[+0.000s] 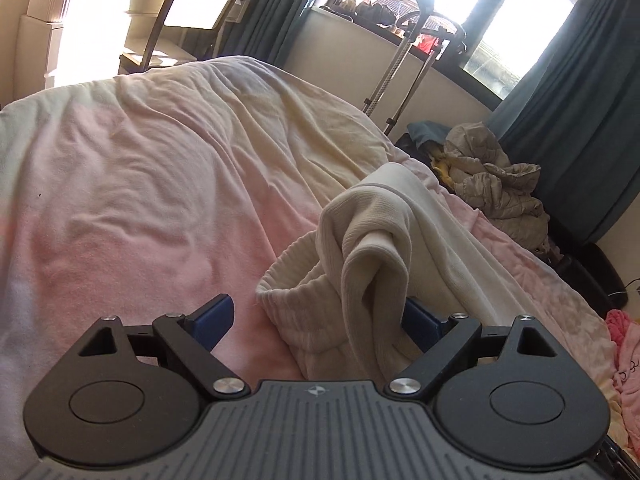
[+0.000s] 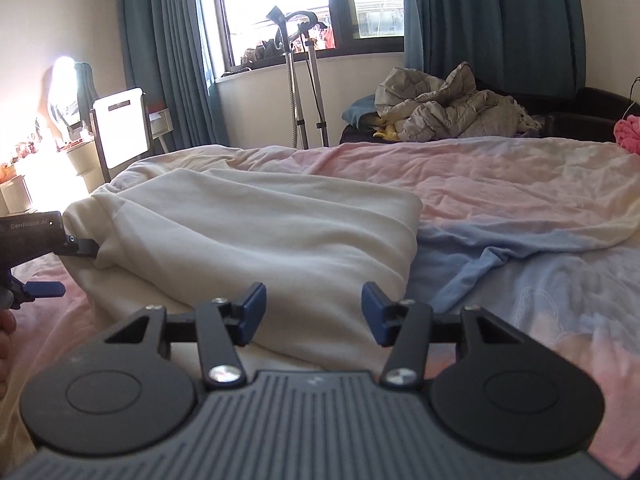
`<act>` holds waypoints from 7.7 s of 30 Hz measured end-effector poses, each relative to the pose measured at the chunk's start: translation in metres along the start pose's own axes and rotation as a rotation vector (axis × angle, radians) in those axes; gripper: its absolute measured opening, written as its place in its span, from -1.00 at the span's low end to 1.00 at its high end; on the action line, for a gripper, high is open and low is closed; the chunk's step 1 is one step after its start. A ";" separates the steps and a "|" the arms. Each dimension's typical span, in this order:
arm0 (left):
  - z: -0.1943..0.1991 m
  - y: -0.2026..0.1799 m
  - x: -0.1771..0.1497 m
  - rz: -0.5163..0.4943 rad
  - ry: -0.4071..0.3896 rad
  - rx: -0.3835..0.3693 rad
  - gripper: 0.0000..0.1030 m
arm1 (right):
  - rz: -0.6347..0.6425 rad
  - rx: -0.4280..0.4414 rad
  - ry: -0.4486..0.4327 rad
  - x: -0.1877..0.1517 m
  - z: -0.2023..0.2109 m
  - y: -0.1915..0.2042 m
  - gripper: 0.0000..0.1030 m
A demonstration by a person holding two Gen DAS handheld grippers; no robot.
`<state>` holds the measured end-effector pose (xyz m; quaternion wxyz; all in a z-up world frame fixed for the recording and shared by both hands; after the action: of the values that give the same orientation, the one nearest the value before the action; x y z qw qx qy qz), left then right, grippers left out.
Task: Fold clothes
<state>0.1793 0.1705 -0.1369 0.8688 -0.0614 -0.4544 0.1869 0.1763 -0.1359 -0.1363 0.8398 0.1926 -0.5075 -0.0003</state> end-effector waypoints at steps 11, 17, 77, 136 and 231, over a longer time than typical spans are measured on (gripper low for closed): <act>-0.007 0.008 -0.003 0.098 0.008 0.002 0.83 | -0.091 0.000 0.077 -0.004 -0.016 -0.018 0.07; -0.002 0.005 0.002 0.059 -0.025 0.036 0.81 | -0.139 -0.017 0.101 -0.004 -0.020 -0.027 0.07; -0.042 -0.016 -0.025 0.683 0.022 -0.453 0.56 | -0.716 0.230 0.154 0.001 -0.068 -0.081 0.62; -0.091 -0.440 -0.100 0.257 0.148 -0.849 -0.23 | -0.755 -0.143 -0.529 0.121 0.154 -0.380 -0.54; 0.113 -0.112 0.001 -0.553 -0.263 -0.050 1.00 | 0.003 -0.042 -0.181 0.067 0.086 -0.007 1.00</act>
<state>0.1180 0.0606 -0.0402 0.8186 0.0682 -0.5670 -0.0615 0.1362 -0.1829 -0.0461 0.7944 0.1735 -0.5815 -0.0272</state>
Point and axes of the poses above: each gripper's, at about its wrist camera, not at the fingertips, and z roughly against the way its jaws point, y to its left, x to its top, the point moved 10 cm from there along -z, roughly the way its jaws point, and after that the axes turned 10 degrees about -z, right-handed, at the moved point
